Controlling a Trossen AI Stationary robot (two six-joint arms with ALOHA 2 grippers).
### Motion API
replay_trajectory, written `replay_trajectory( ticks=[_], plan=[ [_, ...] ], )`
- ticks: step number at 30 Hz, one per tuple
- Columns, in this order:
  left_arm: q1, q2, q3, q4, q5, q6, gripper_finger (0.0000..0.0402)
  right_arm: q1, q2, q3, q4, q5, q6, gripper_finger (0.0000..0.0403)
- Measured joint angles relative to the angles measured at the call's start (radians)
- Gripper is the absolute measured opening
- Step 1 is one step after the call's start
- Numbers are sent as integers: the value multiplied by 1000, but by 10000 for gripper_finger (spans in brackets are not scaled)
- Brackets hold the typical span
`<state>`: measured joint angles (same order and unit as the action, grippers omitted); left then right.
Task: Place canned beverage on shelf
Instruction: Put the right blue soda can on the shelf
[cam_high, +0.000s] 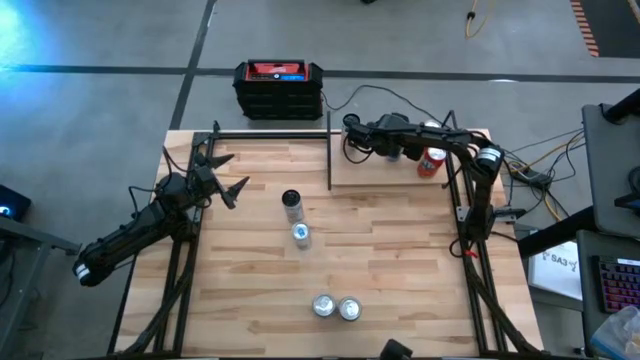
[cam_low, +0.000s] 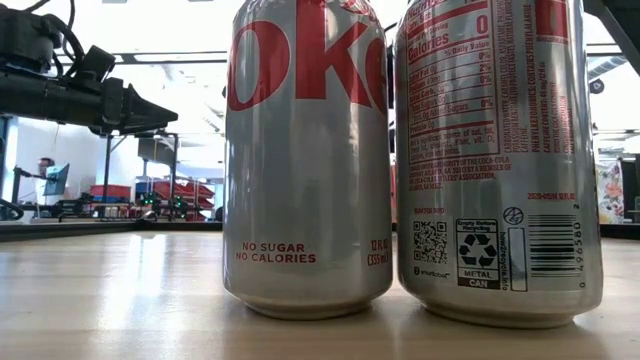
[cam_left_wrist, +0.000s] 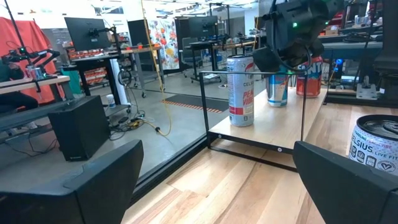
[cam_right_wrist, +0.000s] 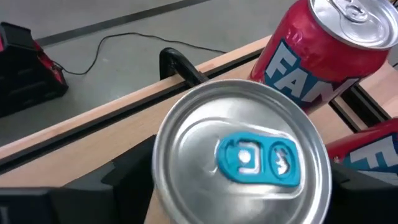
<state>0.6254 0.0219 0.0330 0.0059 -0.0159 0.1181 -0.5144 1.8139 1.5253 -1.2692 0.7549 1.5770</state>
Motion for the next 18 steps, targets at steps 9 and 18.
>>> replay_trajectory(
  ticks=[9, 18],
  plan=[
    [0, 0, 0, 0, 0, 0, 398, 14, -9, 0, -25, 1, -5, 370],
    [0, 0, 0, 0, 0, 0, 398, 87, -45, 0, -161, 14, 142, 384]
  ],
)
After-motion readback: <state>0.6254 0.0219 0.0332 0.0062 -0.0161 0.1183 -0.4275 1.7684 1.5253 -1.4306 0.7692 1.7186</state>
